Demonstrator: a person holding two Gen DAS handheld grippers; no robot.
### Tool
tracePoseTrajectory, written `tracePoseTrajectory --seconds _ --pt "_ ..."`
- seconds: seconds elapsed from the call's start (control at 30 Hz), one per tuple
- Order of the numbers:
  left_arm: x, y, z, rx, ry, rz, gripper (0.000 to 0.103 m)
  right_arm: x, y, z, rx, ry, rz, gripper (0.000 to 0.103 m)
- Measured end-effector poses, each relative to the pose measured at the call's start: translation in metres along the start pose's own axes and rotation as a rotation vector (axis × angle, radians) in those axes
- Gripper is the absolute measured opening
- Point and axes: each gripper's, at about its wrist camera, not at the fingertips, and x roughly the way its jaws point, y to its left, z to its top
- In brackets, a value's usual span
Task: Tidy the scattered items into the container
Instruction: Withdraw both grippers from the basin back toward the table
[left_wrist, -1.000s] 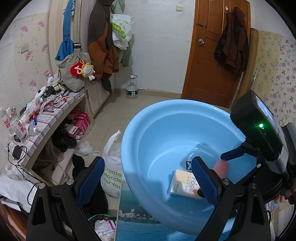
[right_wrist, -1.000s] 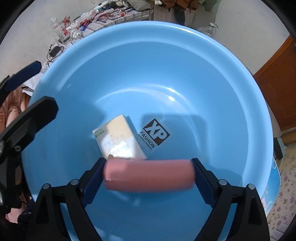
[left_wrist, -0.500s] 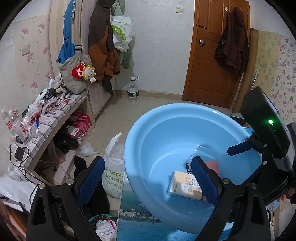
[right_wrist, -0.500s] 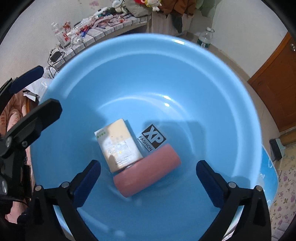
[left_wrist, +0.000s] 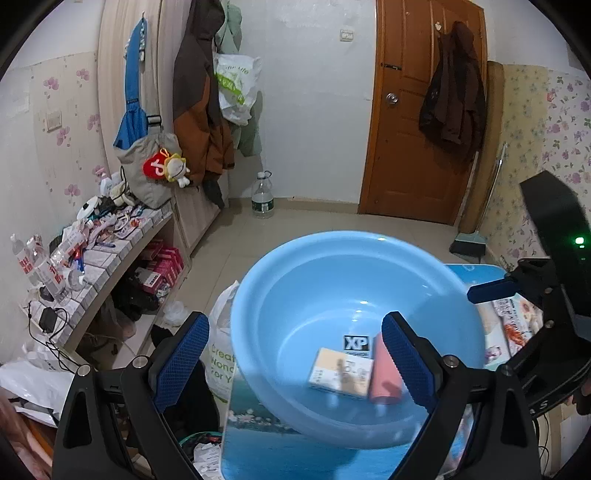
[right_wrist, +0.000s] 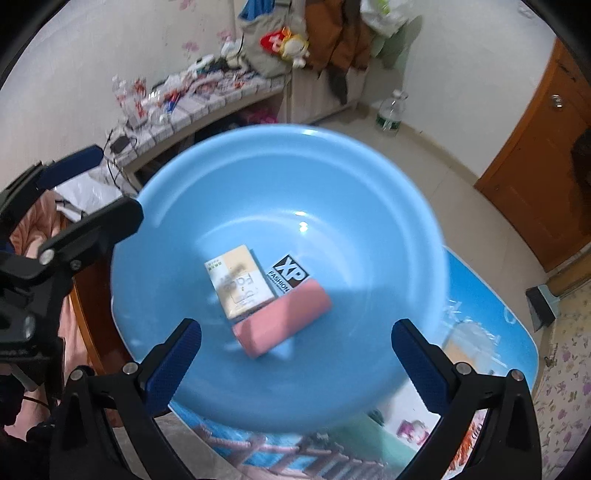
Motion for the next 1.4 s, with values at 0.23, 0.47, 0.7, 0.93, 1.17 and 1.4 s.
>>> tracePoseTrajectory --seconds 0.23,0.47,0.7,0.93,1.17,1.4 --pt "-0.030 -0.031 0.001 0.023 -0.036 -0.018 0.095 -0.029 0.003 -0.038 0.104 -0.152 -0.010 0.103" --pt "-0.061 -0.064 -0.003 0.054 -0.083 -0.034 0.097 -0.092 -0.020 -0.104 0.302 -0.404 -0.123 0.103" --pt "-0.091 -0.111 -0.027 0.049 -0.141 -0.018 0.099 -0.135 -0.022 -0.170 0.470 -0.535 -0.175 0.103" --pt "-0.116 -0.144 -0.045 0.097 -0.161 -0.108 0.103 -0.142 0.003 -0.214 0.416 -0.654 -0.366 0.103" --pt "-0.124 -0.160 -0.045 0.105 -0.168 -0.120 0.103 -0.148 -0.012 -0.241 0.500 -0.690 -0.400 0.103" --pt "-0.129 -0.165 -0.046 0.108 -0.185 -0.134 0.103 -0.129 -0.009 -0.250 0.505 -0.697 -0.381 0.103"
